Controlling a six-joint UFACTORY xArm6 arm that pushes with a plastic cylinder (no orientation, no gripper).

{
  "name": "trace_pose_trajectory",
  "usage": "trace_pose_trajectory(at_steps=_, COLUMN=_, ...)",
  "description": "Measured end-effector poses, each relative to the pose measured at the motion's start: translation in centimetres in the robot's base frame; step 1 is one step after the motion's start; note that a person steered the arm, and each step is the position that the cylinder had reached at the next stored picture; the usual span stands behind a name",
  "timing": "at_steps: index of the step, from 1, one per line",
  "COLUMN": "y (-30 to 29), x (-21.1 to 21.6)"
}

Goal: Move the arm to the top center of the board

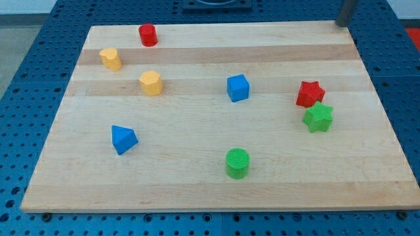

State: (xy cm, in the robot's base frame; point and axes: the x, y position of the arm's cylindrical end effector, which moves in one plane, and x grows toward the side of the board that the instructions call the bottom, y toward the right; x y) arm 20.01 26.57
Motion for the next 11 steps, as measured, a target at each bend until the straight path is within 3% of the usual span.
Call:
trace_pose_trajectory(at_steps=1, y=-0.1, x=0.0)
trace_pose_trajectory(at_steps=5, y=-12.1, x=-0.8)
trace_pose_trajectory(at_steps=7, y=-13.7, x=-0.9)
trace_pose_trajectory(at_steps=10, y=-22.3, x=-0.7)
trace_pose_trajectory(at_steps=11, y=-22.4, x=-0.7)
